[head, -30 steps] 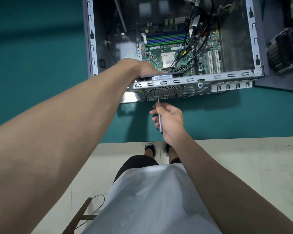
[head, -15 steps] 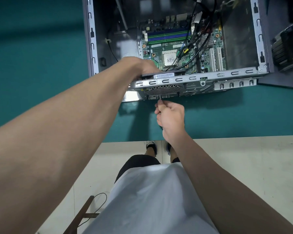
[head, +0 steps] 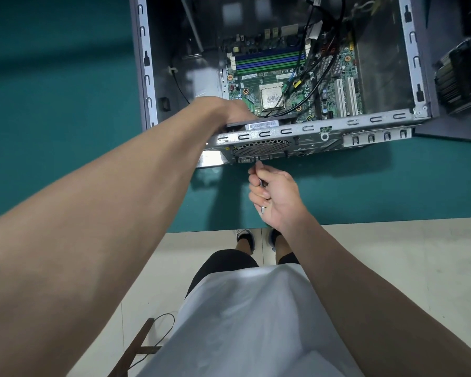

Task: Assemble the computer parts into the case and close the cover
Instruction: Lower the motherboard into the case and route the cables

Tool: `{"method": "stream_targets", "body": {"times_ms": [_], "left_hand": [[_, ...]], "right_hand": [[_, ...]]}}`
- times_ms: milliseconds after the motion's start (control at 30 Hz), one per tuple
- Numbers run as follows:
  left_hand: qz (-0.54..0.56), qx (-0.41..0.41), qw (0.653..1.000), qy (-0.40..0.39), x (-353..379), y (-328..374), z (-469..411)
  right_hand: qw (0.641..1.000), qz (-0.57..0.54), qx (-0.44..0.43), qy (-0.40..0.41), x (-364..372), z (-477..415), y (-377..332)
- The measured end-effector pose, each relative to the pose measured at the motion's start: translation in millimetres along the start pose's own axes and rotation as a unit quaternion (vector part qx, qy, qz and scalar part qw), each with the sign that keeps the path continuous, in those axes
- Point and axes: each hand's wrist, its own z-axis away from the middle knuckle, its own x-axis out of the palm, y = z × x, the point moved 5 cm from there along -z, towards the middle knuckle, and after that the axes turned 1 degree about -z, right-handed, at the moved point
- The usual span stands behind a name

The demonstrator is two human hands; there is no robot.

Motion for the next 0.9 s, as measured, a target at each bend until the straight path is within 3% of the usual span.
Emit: {"method": "stream_targets", "body": {"times_ms": [200, 400, 567, 733, 900], "left_hand": [[0.035, 0.010, 0.999, -0.034, 2.5, 3.2, -2.9], [0.037, 0.015, 0.998, -0.044, 8.7, 2.8, -2.0], [0.021, 0.025, 0.999, -0.022, 0.0, 6.3, 1.7], [-0.001, 0.026, 1.000, 0.011, -2.0, 2.8, -1.8], [-0.011, 0.034, 0.999, -0.003, -3.3, 4.1, -0.8]], "right_hand": [[0.997, -0.033, 0.058, -0.036, 1.2, -1.0, 7.0], [0.987, 0.158, 0.019, 0.023, -11.3, 8.1, -11.7], [0.942, 0.317, -0.043, 0.105, -28.7, 19.0, -23.7], [0.937, 0.300, -0.073, 0.165, -27.0, 17.1, -15.0], [0.929, 0.303, -0.083, 0.197, -33.3, 22.7, -16.0]]}}
